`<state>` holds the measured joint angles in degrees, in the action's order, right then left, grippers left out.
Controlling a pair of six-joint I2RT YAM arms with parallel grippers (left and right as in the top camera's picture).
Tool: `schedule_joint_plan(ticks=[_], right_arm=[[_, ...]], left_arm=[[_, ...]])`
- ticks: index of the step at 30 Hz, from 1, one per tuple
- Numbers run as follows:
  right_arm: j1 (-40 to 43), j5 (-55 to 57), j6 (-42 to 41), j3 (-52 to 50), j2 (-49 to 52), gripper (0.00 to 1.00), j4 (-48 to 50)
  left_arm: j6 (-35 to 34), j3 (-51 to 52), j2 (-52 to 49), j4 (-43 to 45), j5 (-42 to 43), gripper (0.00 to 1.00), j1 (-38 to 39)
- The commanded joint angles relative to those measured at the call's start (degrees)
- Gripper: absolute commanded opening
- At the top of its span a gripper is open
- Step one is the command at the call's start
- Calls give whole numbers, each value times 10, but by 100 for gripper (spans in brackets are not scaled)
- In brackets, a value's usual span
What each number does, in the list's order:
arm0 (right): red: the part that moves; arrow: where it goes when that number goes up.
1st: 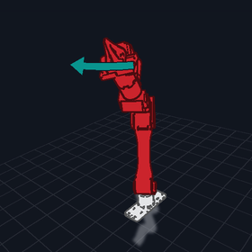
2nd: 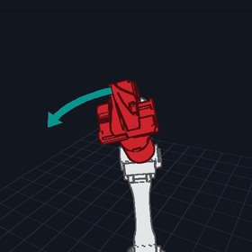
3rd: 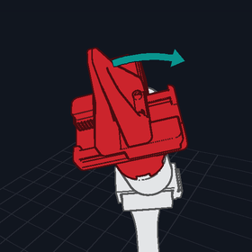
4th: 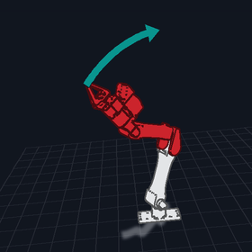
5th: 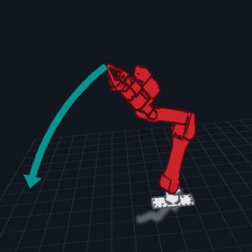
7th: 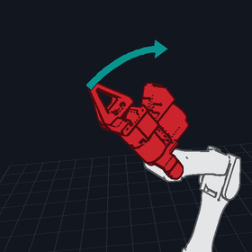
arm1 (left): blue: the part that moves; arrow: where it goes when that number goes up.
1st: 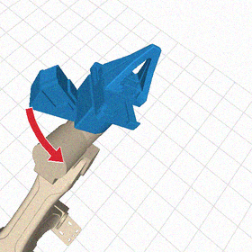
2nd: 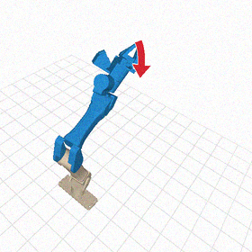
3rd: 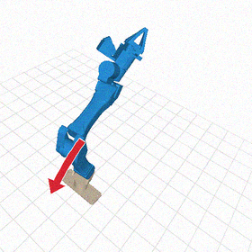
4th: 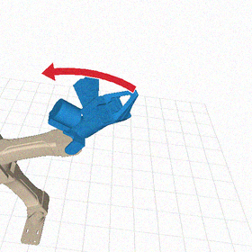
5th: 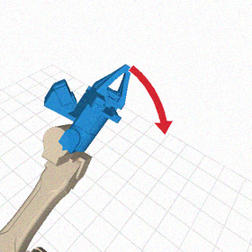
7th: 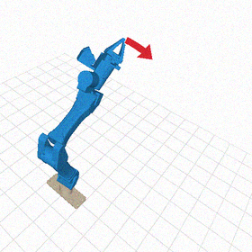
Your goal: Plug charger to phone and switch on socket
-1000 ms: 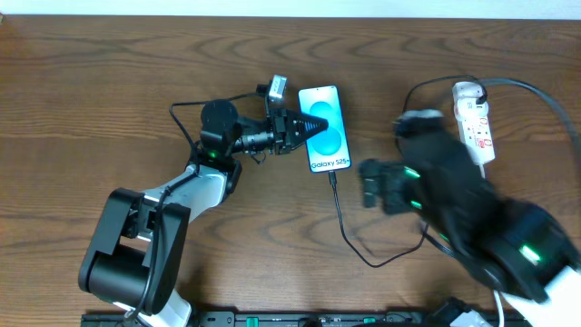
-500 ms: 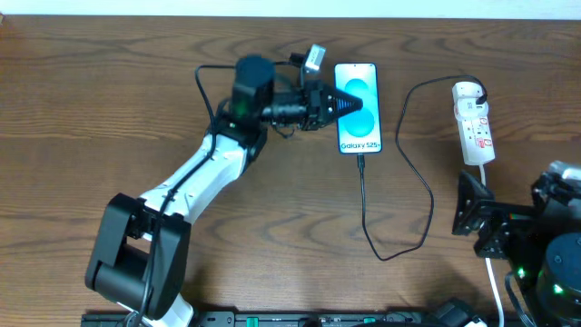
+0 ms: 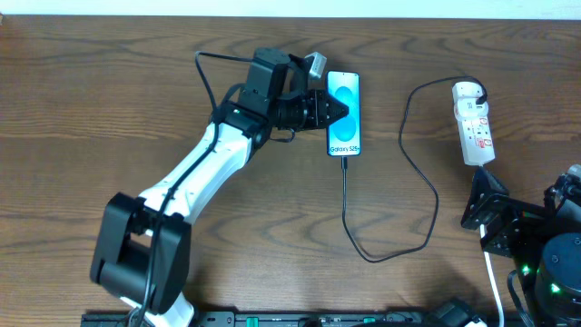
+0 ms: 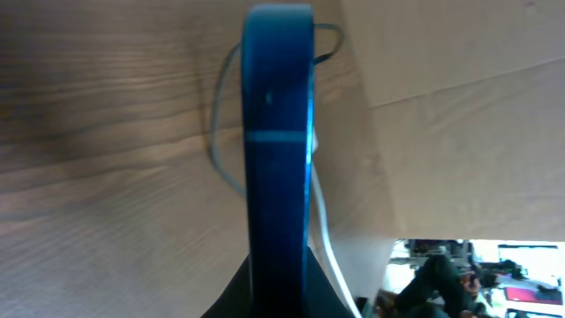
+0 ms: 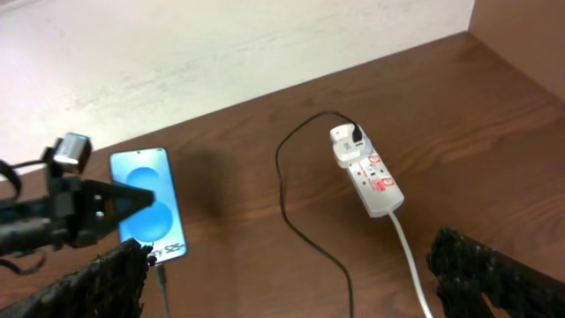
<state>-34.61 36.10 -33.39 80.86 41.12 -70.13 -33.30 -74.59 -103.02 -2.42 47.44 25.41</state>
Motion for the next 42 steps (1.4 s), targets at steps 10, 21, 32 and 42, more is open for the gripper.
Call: schedule_joint_plan(ticks=[10,21,32,42], right_arm=[[3,9,-49,-45,0,99,-2],[3,9,-58,-114,3,99,76],[3,9,-57,-117,38,99,104],[5,13,-57,-117,88,99,123]], left_arm=[[71,-162,-194,-95,118,7,-22],[50,-153,-239,-100,113,7,-33],[15,-143,-241,-170,9,7,-10],[15,-142,-250,-201,-83,8,7]])
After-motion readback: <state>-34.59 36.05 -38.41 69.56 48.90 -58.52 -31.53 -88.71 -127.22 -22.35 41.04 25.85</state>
